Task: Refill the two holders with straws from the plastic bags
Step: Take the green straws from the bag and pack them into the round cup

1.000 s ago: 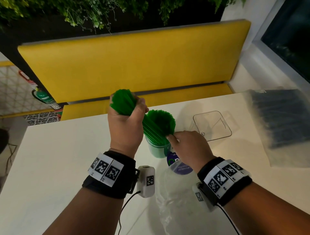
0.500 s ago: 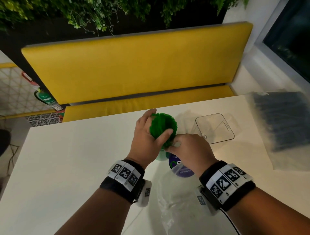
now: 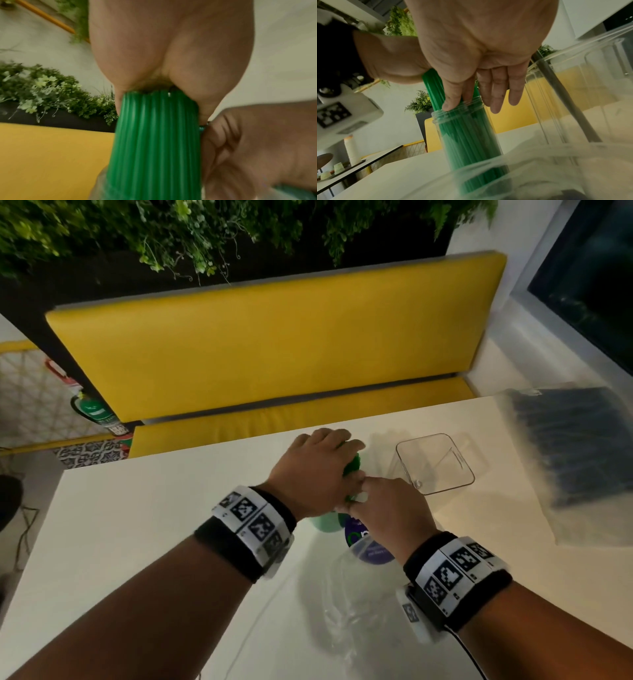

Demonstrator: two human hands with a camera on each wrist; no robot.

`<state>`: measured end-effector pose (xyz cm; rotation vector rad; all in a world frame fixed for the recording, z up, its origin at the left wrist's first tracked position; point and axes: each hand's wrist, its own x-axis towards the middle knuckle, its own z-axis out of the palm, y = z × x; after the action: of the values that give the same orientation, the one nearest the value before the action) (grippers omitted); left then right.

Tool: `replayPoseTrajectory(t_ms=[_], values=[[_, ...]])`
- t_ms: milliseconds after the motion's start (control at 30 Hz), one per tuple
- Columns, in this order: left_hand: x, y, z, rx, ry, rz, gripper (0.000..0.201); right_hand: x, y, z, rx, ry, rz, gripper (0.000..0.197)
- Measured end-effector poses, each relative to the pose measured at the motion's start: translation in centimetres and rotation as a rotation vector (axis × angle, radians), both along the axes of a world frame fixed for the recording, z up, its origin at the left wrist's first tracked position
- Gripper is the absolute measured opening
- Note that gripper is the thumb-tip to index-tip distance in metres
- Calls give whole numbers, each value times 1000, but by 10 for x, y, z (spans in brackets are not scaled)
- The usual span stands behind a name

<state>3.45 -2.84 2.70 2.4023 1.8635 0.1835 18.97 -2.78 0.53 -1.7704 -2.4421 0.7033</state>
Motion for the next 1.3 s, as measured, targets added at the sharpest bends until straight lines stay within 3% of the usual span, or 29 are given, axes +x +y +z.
replayPoseTrajectory(t_ms=[100, 167, 300, 433, 567, 633, 700, 833, 1033, 1167, 1300], values=[[3, -4, 5, 41, -32, 98, 57, 0, -1, -3, 5, -1, -1, 40], [13, -7, 0, 20, 19, 125, 47, 1, -2, -4, 13, -1, -19, 41], [9, -3, 2, 169, -86, 135, 27, 1, -4, -7, 0, 64, -24, 37], [14, -10, 7, -47, 73, 60, 49, 4, -6, -8, 24, 58, -9, 34], [13, -3, 20, 12, -69, 164, 64, 5, -6, -5, 32, 80, 2, 36], [19, -3, 13, 25, 33, 163, 62, 5, -6, -4, 21, 85, -6, 37], [19, -5, 0, 4, 104, 125, 47, 4, -7, -2, 9, 92, -15, 37], [14, 0, 8, 129, -7, 134, 28, 3, -7, -3, 10, 132, -14, 37], [16, -2, -2, 3, 124, 153, 48, 2, -6, -6, 4, 120, -34, 37], [12, 2, 9, 5, 30, 172, 63, 3, -5, -10, 29, 122, 0, 38], [13, 1, -4, -26, 76, 152, 53, 1, -9, -7, -5, 149, -34, 36]])
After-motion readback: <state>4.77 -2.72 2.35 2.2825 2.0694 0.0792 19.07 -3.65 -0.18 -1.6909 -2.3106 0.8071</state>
